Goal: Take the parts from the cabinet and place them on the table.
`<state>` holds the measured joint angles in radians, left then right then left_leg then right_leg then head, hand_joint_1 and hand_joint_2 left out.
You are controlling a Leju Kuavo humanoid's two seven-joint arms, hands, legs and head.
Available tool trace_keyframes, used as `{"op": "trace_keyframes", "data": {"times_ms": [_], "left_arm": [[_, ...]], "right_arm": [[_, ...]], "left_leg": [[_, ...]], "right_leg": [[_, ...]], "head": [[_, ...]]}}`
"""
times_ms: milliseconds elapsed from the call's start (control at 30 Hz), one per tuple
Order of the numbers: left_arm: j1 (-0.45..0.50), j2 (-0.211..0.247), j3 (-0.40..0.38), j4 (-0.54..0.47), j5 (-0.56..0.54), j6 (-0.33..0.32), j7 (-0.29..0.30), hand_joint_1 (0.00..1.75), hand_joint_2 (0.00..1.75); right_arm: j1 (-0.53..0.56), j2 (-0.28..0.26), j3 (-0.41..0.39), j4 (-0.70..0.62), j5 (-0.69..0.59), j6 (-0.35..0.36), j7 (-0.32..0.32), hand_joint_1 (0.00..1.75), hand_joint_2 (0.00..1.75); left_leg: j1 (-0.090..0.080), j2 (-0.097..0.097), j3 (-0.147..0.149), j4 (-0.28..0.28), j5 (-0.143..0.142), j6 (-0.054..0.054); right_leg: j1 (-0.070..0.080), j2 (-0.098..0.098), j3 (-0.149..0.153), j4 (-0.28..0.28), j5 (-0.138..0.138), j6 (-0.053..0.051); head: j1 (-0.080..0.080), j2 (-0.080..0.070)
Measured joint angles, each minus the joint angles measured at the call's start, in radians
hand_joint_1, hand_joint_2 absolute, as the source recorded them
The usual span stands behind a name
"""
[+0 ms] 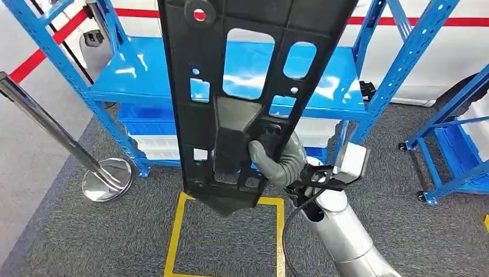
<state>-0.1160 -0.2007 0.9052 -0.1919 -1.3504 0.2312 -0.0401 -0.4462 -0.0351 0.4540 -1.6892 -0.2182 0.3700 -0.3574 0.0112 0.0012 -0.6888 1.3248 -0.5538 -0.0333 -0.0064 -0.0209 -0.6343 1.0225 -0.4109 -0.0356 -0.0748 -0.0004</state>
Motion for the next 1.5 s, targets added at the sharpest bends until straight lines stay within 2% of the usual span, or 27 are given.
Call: {"op": "trace_keyframes", "data": {"times_ms": [67, 100, 133, 167, 267, 300, 367, 433, 467, 500, 567, 600, 633, 767, 833, 867, 933, 967, 1000, 1067, 1100, 1133, 1200, 1300, 1367, 1433, 1500], "left_arm": [[0.004, 0.000, 0.000, 0.000, -0.002, 0.003, -0.002, 0.00, 1.75], [0.007, 0.001, 0.000, 0.000, -0.003, 0.005, -0.003, 0.00, 1.75], [0.009, 0.001, 0.000, 0.000, -0.004, 0.006, -0.005, 0.00, 1.75], [0.010, 0.001, 0.000, 0.000, -0.004, 0.008, -0.011, 0.00, 1.75], [0.013, 0.000, 0.000, 0.000, -0.001, 0.011, -0.018, 0.00, 1.75], [0.015, 0.000, 0.000, 0.000, -0.002, 0.013, -0.019, 0.00, 1.75], [0.015, 0.000, 0.000, 0.000, -0.002, 0.018, -0.021, 0.00, 1.75], [0.015, -0.001, 0.000, 0.000, -0.003, 0.018, -0.023, 0.00, 1.75], [0.017, -0.001, 0.000, 0.000, -0.004, 0.018, -0.023, 0.00, 1.75], [0.019, -0.002, 0.000, 0.000, -0.005, 0.018, -0.023, 0.00, 1.75], [0.017, -0.004, 0.000, 0.000, -0.008, 0.018, -0.023, 0.00, 1.75], [0.015, -0.005, -0.001, 0.000, -0.008, 0.017, -0.023, 0.00, 1.75], [0.016, -0.009, -0.001, 0.000, -0.008, 0.016, -0.023, 0.00, 1.75], [0.016, -0.009, -0.002, 0.000, -0.010, 0.015, -0.022, 0.00, 1.75], [0.014, -0.008, -0.002, 0.000, -0.011, 0.015, -0.021, 0.00, 1.75], [0.014, -0.008, -0.002, 0.000, -0.010, 0.014, -0.021, 0.00, 1.75], [0.007, -0.008, -0.002, 0.000, -0.011, 0.013, -0.022, 0.00, 1.75], [0.004, -0.008, -0.002, 0.000, -0.011, 0.013, -0.022, 0.00, 1.75], [0.004, -0.008, -0.002, 0.000, -0.011, 0.012, -0.022, 0.00, 1.75], [0.006, -0.007, -0.002, 0.000, -0.014, 0.011, -0.019, 0.00, 1.75], [0.007, -0.007, -0.002, 0.000, -0.014, 0.011, -0.017, 0.00, 1.75], [0.010, -0.006, -0.002, 0.000, -0.014, 0.011, -0.017, 0.00, 1.75], [0.008, -0.006, -0.003, 0.000, -0.016, 0.011, -0.017, 0.00, 1.75], [0.012, -0.007, -0.003, 0.000, -0.016, 0.011, -0.018, 0.00, 1.75], [0.012, -0.008, -0.003, 0.000, -0.017, 0.011, -0.017, 0.00, 1.75], [0.010, -0.008, -0.003, 0.000, -0.018, 0.011, -0.017, 0.00, 1.75], [0.012, -0.008, -0.003, 0.000, -0.018, 0.010, -0.018, 0.00, 1.75]], "right_arm": [[0.001, 0.000, 0.000, 0.002, 0.003, 0.004, -0.002, 1.66, 1.75], [0.001, 0.000, 0.000, 0.002, 0.003, 0.005, -0.003, 1.66, 1.75], [0.002, 0.000, 0.000, 0.001, 0.007, 0.008, -0.005, 1.66, 1.75], [0.002, 0.000, -0.002, 0.001, 0.014, 0.012, -0.008, 1.66, 1.75], [0.001, 0.000, -0.002, 0.001, 0.030, 0.021, -0.018, 1.66, 1.75], [0.001, 0.000, -0.002, 0.002, 0.035, 0.021, -0.020, 1.66, 1.75], [0.002, 0.000, -0.002, 0.002, 0.039, 0.023, -0.024, 1.66, 1.75], [0.005, 0.000, -0.002, 0.007, 0.041, 0.024, -0.023, 1.66, 1.75], [0.007, 0.000, -0.002, 0.009, 0.042, 0.024, -0.023, 1.66, 1.75], [0.008, -0.001, -0.002, 0.010, 0.045, 0.024, -0.023, 1.66, 1.75], [0.008, -0.001, -0.002, 0.010, 0.047, 0.024, -0.023, 1.66, 1.75], [0.008, -0.001, -0.002, 0.010, 0.048, 0.024, -0.023, 1.66, 1.75], [0.008, -0.001, -0.002, 0.010, 0.049, 0.023, -0.023, 1.66, 1.75], [0.009, -0.001, -0.002, 0.009, 0.056, 0.021, -0.023, 1.66, 1.75], [0.009, 0.000, -0.002, 0.009, 0.056, 0.021, -0.023, 1.66, 1.75], [0.009, 0.000, -0.003, 0.009, 0.056, 0.021, -0.023, 1.66, 1.75], [0.012, 0.000, -0.003, 0.010, 0.057, 0.019, -0.022, 1.66, 1.75], [0.012, 0.000, -0.003, 0.011, 0.058, 0.018, -0.022, 1.66, 1.75], [0.012, 0.000, -0.003, 0.012, 0.058, 0.016, -0.022, 1.66, 1.75], [0.012, 0.000, -0.003, 0.012, 0.060, 0.016, -0.022, 1.66, 1.75], [0.011, 0.000, -0.003, 0.012, 0.060, 0.016, -0.022, 1.66, 1.75], [0.010, 0.000, -0.003, 0.012, 0.060, 0.016, -0.023, 1.66, 1.75], [0.010, 0.000, -0.004, 0.012, 0.060, 0.016, -0.023, 1.66, 1.75], [0.009, 0.000, -0.004, 0.012, 0.062, 0.017, -0.023, 1.66, 1.75], [0.009, 0.000, -0.004, 0.012, 0.062, 0.017, -0.023, 1.66, 1.75], [0.013, -0.003, -0.006, 0.013, 0.063, 0.016, -0.023, 1.66, 1.75], [0.017, -0.003, -0.006, 0.015, 0.066, 0.016, -0.023, 1.66, 1.75]], "left_leg": [[0.000, 0.007, 0.095, -0.113, 0.078, 0.005], [-0.001, 0.034, 0.165, -0.210, 0.073, 0.011], [-0.013, 0.060, 0.220, -0.300, 0.022, 0.016], [-0.017, 0.058, 0.234, -0.334, 0.011, 0.029], [-0.018, 0.032, 0.216, -0.344, 0.036, 0.051], [-0.011, 0.027, 0.216, -0.349, 0.052, 0.057], [-0.010, 0.013, 0.197, -0.348, 0.070, 0.066], [-0.012, -0.003, 0.177, -0.345, 0.082, 0.068], [-0.011, -0.012, 0.169, -0.342, 0.086, 0.067], [-0.011, -0.024, 0.163, -0.338, 0.089, 0.066], [-0.011, -0.047, 0.158, -0.330, 0.090, 0.063], [-0.011, -0.057, 0.158, -0.327, 0.089, 0.061], [-0.012, -0.063, 0.149, -0.326, 0.090, 0.055], [-0.005, -0.100, 0.131, -0.322, 0.097, 0.030], [-0.010, -0.044, 0.116, -0.287, 0.067, 0.023], [-0.007, -0.028, 0.083, -0.221, 0.031, 0.018], [-0.001, -0.020, 0.009, -0.068, -0.028, 0.009], [0.001, -0.018, -0.012, -0.024, -0.034, 0.005], [0.003, -0.016, -0.009, -0.029, -0.017, 0.002], [0.008, -0.002, 0.051, -0.154, 0.065, -0.001], [0.008, 0.020, 0.096, -0.244, 0.111, 0.000], [0.001, 0.069, 0.116, -0.292, 0.105, 0.001], [-0.009, 0.062, 0.112, -0.304, 0.101, 0.026], [-0.001, 0.023, 0.109, -0.314, 0.114, 0.049], [-0.002, 0.008, 0.106, -0.315, 0.118, 0.059], [-0.005, -0.013, 0.102, -0.314, 0.121, 0.066], [-0.008, -0.041, 0.099, -0.311, 0.123, 0.067]], "right_leg": [[0.001, -0.009, -0.028, 0.006, 0.014, 0.004], [0.003, -0.014, -0.035, 0.008, 0.022, 0.008], [0.006, -0.020, -0.038, 0.009, 0.028, 0.015], [0.006, -0.031, -0.034, 0.008, 0.033, 0.022], [0.001, -0.061, -0.029, -0.004, 0.056, 0.040], [-0.003, -0.044, -0.036, 0.005, 0.043, 0.048], [-0.006, 0.004, -0.081, 0.118, -0.053, 0.055], [-0.007, 0.012, -0.140, 0.280, -0.127, 0.060], [-0.007, 0.012, -0.149, 0.315, -0.133, 0.060], [-0.007, 0.013, -0.132, 0.300, -0.117, 0.060], [-0.007, 0.024, -0.031, 0.135, -0.040, 0.053], [-0.007, 0.047, 0.017, 0.051, -0.008, 0.048], [-0.011, 0.091, 0.038, 0.022, -0.026, 0.041], [-0.010, 0.058, 0.036, -0.005, -0.023, 0.034], [-0.016, 0.035, 0.046, -0.019, -0.019, 0.022], [-0.015, 0.023, 0.045, -0.019, -0.020, 0.019], [-0.013, -0.004, 0.044, -0.019, -0.021, 0.018], [-0.013, -0.017, 0.044, -0.018, -0.021, 0.018], [-0.014, -0.028, 0.044, -0.018, -0.022, 0.018], [-0.016, -0.047, 0.046, -0.015, -0.025, 0.023], [-0.016, -0.055, 0.047, -0.011, -0.028, 0.027], [-0.012, -0.060, 0.046, -0.009, -0.031, 0.033], [-0.004, -0.078, 0.038, -0.003, -0.027, 0.044], [-0.003, -0.105, 0.037, 0.010, -0.040, 0.061], [-0.011, -0.012, 0.008, 0.086, -0.095, 0.064], [-0.008, 0.012, -0.062, 0.238, -0.168, 0.063], [-0.007, 0.016, -0.099, 0.309, -0.171, 0.060]], "head": [[0.000, 0.000], [0.000, 0.000], [0.000, 0.000], [0.000, 0.000], [0.000, 0.000], [0.000, 0.000], [0.000, 0.000], [0.000, 0.000], [0.000, 0.000], [0.000, 0.000], [0.000, 0.000], [0.000, 0.000], [0.000, 0.000], [0.001, 0.000], [0.000, 0.000], [0.000, 0.000], [0.000, 0.000], [0.000, 0.000], [0.000, 0.000], [0.000, 0.000], [0.000, 0.000], [0.000, 0.000], [0.000, 0.000], [0.000, 0.000], [0.001, 0.000], [0.001, 0.000], [0.001, 0.000]]}}
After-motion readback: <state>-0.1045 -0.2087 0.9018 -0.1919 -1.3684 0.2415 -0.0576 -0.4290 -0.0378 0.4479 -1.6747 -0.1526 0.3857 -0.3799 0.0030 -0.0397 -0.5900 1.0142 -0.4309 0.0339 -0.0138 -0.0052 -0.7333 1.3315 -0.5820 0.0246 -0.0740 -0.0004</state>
